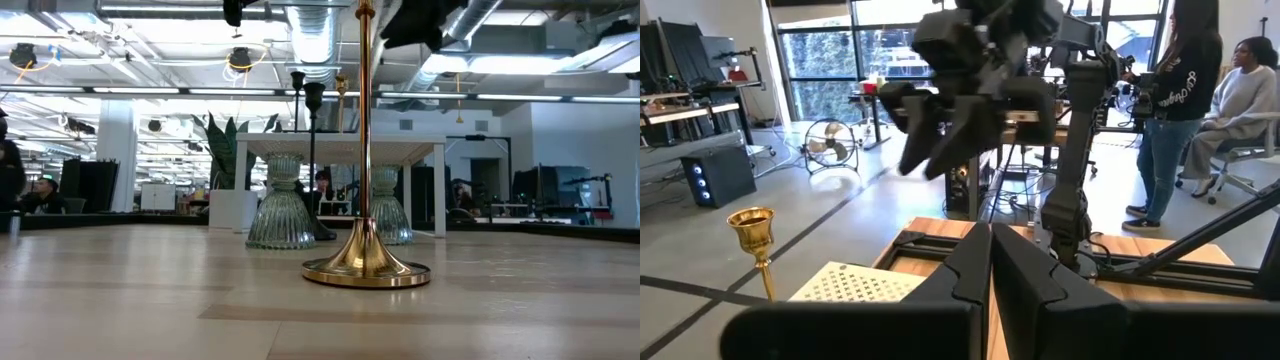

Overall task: Pick & Place candle stick holders
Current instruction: Put the right green glass candle holder on the shelf

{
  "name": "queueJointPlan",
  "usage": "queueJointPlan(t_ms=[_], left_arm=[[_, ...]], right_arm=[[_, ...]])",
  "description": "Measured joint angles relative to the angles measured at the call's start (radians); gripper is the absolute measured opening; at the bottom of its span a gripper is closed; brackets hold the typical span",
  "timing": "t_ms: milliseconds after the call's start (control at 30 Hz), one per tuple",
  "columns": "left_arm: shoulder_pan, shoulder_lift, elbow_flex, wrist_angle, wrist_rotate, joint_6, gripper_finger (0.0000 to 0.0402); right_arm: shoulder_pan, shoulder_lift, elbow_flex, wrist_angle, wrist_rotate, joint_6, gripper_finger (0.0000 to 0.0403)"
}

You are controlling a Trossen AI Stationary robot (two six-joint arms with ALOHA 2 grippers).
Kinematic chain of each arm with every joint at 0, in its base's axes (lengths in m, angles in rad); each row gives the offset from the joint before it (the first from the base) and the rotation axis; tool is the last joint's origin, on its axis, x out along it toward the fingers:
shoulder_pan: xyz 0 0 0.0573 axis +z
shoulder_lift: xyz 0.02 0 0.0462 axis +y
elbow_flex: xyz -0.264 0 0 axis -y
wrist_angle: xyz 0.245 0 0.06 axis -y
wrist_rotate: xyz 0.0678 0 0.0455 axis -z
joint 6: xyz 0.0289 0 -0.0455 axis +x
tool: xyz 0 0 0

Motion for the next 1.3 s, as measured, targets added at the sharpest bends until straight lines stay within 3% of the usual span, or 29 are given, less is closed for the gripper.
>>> queueJointPlan(t_ms=[167,600,700,933,1300], left_arm=[[0.000,0.000,0.000,0.000,0.000,0.000,0.0012],[0.000,0.000,0.000,0.000,0.000,0.000,0.0012],[0.000,0.000,0.000,0.000,0.000,0.000,0.0012],[0.000,0.000,0.000,-0.002,0.000,0.000,0.0012],[0.000,0.000,0.000,-0.002,0.000,0.000,0.0012]], right_arm=[[0.041,-0.043,0.000,-0.084,0.000,-0.044,0.0105],[0.194,-0.126,0.000,-0.234,0.013,0.050,0.0022],[0.260,-0.142,0.000,-0.232,0.078,0.055,0.0004],[0.434,-0.197,0.000,-0.239,0.320,0.122,0.0001],[0.659,-0.213,0.000,-0.238,0.535,0.141,0.0001]])
